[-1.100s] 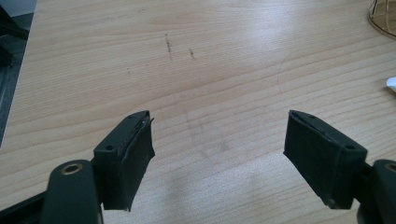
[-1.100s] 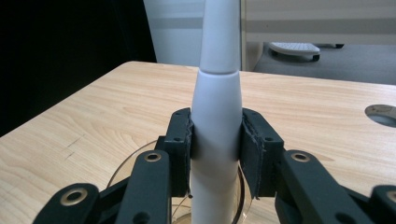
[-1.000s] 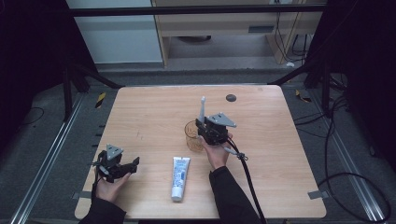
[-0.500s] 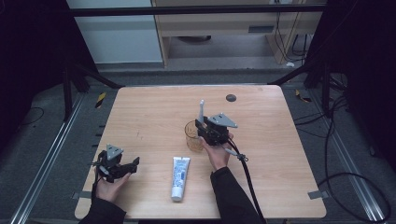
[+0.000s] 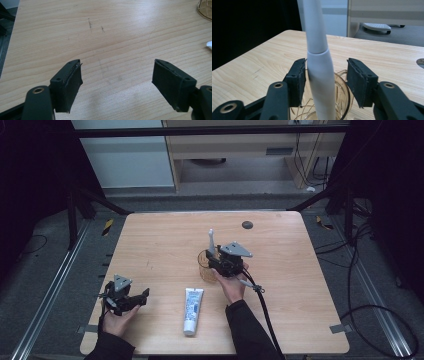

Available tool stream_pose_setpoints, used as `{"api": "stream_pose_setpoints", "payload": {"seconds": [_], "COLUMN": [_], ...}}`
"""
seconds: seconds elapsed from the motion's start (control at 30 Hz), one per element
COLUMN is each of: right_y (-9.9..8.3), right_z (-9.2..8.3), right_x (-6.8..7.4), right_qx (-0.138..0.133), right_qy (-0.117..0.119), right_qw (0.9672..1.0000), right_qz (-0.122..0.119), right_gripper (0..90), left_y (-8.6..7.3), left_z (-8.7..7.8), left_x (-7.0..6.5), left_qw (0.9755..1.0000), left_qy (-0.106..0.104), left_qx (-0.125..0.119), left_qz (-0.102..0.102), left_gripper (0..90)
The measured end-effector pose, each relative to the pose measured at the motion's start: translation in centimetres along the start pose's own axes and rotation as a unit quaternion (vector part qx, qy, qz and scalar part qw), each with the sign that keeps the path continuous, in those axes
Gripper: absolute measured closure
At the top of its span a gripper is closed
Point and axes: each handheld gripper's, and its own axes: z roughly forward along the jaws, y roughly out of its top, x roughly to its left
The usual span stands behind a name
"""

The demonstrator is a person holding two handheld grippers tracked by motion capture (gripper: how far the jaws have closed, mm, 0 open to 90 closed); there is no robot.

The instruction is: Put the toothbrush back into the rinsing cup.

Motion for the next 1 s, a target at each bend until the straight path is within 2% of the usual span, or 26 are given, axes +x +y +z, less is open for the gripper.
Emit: {"api": "stream_pose_setpoints", "payload": {"seconds": [0.33,0.6,0.87,0.97,1.0], "right_y": [0.3,1.4,1.3,1.1,0.9], "right_z": [-0.5,-3.1,-6.1,-6.7,-7.4], "right_x": [0.6,0.3,-1.5,-2.2,-3.1], "right_qx": [0.000,-0.007,0.016,0.021,0.022], "right_qy": [0.015,0.020,0.010,0.006,-0.002], "right_qw": [0.9998,0.9997,0.9983,0.9981,0.9980], "right_qz": [-0.009,-0.015,-0.055,-0.058,-0.060], "right_gripper": [35.8,30.9,27.2,26.7,26.4], "left_y": [0.0,0.1,0.1,0.2,0.2], "left_z": [-0.1,-0.2,-0.4,-0.4,-0.4], "left_x": [0.0,-0.1,-0.3,-0.4,-0.5], "left_qw": [1.0000,1.0000,1.0000,0.9999,0.9999], "left_qy": [-0.001,-0.003,-0.006,-0.008,-0.011], "left_qx": [-0.001,-0.003,-0.003,-0.001,0.001], "left_qz": [-0.001,0.000,0.005,0.007,0.010], "left_gripper": [22.7,23.4,27.4,28.4,29.7]}}
